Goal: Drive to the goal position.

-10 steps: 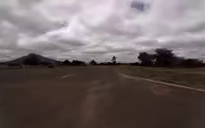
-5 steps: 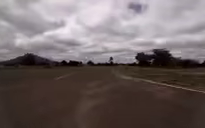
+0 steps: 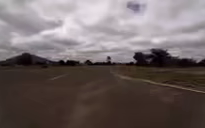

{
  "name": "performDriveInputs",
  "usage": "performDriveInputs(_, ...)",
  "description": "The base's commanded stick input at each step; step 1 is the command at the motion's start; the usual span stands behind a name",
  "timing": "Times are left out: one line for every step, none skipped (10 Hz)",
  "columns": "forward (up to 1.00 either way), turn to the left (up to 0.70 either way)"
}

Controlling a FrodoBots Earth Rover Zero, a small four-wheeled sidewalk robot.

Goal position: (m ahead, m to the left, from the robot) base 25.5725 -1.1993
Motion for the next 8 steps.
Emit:
performDriveInputs(0.6,0.0)
performDriveInputs(0.6,0.0)
performDriveInputs(0.6,0.0)
performDriveInputs(0.6,0.0)
performDriveInputs(0.6,0.0)
performDriveInputs(0.6,0.0)
performDriveInputs(0.6,0.0)
performDriveInputs(0.6,0.0)
